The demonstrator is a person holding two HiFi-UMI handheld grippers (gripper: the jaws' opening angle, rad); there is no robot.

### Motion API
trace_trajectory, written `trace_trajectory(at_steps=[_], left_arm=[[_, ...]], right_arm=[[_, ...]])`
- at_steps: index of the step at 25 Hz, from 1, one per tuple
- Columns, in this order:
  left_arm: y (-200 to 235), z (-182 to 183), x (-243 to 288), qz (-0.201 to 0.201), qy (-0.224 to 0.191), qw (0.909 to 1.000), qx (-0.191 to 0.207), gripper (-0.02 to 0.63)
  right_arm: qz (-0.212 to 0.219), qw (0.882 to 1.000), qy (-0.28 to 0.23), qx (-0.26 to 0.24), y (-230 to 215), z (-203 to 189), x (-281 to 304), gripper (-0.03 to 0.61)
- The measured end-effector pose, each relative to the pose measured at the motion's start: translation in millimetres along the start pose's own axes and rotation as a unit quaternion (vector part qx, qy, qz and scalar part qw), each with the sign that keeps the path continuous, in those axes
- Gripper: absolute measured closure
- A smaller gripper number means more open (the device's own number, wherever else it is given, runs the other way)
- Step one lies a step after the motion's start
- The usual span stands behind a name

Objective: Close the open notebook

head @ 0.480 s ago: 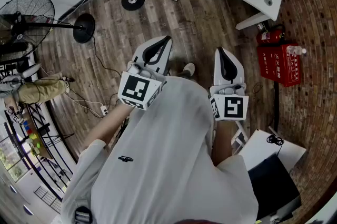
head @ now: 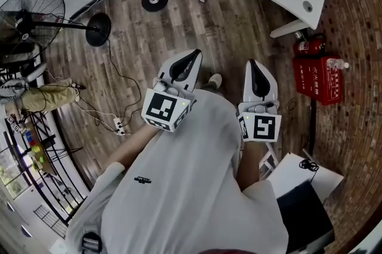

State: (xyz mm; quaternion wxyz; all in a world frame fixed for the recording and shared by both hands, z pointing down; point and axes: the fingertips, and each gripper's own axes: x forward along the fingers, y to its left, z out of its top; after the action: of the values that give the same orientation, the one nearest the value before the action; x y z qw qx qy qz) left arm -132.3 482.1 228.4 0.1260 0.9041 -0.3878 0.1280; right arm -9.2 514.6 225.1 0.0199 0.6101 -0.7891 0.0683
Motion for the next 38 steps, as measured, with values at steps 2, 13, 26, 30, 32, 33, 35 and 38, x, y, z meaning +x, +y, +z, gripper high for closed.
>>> trace_trajectory(at_steps=[2,13,26,30,32,33,35,38], left_arm=[[-0.3,-1.7,2.0,0.001,0.002,1.0,-0.009,0.609],[-8.4,4.0,12.7,0.005,0.008,0.9997,-0.023,0.609],[-1.2,19.4,52.1,-0.015,0.005,0.9991,-0.038,0.609],[8.8,24.4,75.8,-0.025,0.007,0.9987,-0.043,0.609],[13.9,28.6,88.8,-0.029,0.008,0.9985,-0.045,0.609],[17.6,32.6,96.0,-0.032,0.007,0.9985,-0.043,0.609],[28.6,42.4,110.6,-0.035,0.005,0.9987,-0.037,0.609],[49.8,55.0,129.5,-0.03,0.0,0.9989,-0.036,0.609]], right_arm=[[0.004,1.0,-0.006,-0.008,-0.1,2.0,0.3,0.568],[0.023,1.0,-0.018,0.002,-16.9,7.1,4.1,0.566],[0.008,1.0,-0.009,0.011,-46.7,7.3,24.6,0.566],[-0.003,1.0,0.0,0.008,-58.5,6.4,42.2,0.566],[-0.005,1.0,0.006,0.008,-65.8,5.0,53.5,0.566],[-0.006,1.0,0.007,0.01,-69.4,5.6,61.0,0.566],[-0.007,1.0,0.003,0.014,-73.9,8.6,78.2,0.566],[-0.002,1.0,0.004,0.015,-78.2,10.1,106.2,0.566]])
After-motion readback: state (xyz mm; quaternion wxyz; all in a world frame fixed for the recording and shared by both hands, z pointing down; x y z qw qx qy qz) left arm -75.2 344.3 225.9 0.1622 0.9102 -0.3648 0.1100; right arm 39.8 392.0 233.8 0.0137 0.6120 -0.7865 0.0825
